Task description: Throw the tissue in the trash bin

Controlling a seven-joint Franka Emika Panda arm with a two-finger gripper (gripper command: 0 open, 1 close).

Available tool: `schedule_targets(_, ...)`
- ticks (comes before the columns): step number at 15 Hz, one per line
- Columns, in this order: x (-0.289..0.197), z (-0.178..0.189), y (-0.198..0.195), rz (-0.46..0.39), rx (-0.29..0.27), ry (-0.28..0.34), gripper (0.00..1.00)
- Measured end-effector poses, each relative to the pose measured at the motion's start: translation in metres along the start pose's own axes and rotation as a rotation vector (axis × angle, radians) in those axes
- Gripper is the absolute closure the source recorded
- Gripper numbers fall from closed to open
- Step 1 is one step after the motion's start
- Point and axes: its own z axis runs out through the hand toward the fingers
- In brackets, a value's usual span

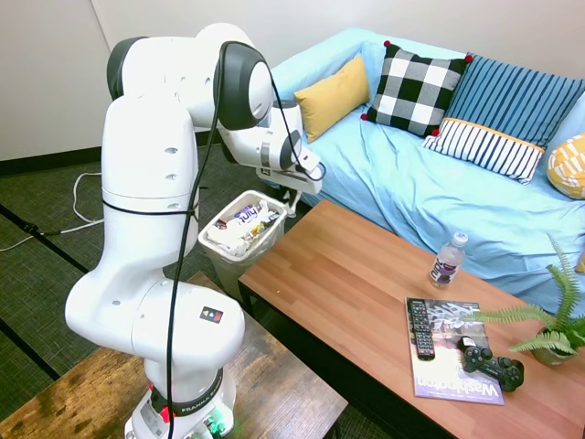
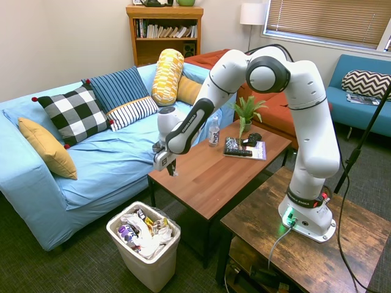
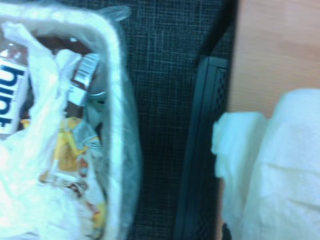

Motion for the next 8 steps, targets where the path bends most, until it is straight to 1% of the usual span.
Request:
schedule_targets(2,-0.026,0.022,-0.033,-0.017,-0.015,0.002,1.0)
schedule_targets(5,-0.045,0.045,-0.064,-0.036,-0.025,-0.007,1.0)
schedule_targets(6,-0.049,0.051,-0.07,-0.04,-0.032,-0.009,0.0)
schedule_targets(8,-0.056,0.058,-0.077,-0.042,-0.043,-0.013,0.0)
